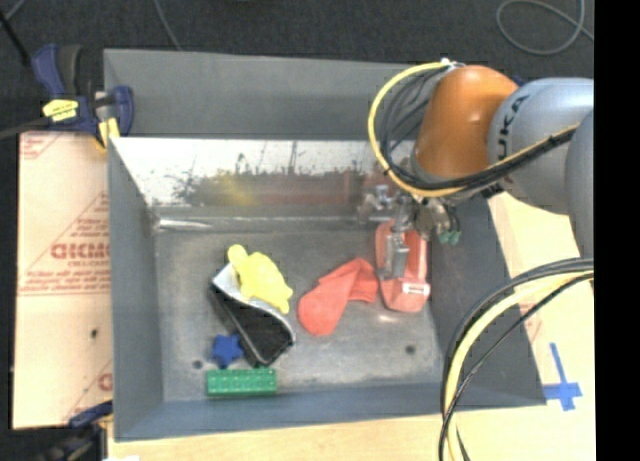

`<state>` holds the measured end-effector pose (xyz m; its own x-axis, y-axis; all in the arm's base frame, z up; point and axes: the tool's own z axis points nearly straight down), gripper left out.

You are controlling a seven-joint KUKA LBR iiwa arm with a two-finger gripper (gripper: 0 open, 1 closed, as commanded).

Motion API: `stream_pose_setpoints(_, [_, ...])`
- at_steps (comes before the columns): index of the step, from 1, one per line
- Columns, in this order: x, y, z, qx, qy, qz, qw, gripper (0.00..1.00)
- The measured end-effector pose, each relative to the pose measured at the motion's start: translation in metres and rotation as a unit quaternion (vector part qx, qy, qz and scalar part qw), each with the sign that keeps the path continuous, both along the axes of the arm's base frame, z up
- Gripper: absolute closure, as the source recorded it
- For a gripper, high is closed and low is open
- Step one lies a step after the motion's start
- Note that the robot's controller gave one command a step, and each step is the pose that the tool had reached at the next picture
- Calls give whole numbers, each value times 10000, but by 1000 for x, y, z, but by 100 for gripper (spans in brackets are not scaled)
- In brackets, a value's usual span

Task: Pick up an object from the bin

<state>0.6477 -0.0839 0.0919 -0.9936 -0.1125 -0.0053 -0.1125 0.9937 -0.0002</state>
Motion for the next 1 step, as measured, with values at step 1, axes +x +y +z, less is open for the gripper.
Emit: stream_pose_setpoints(1, [-1,0,0,-1,1,7,10000,0])
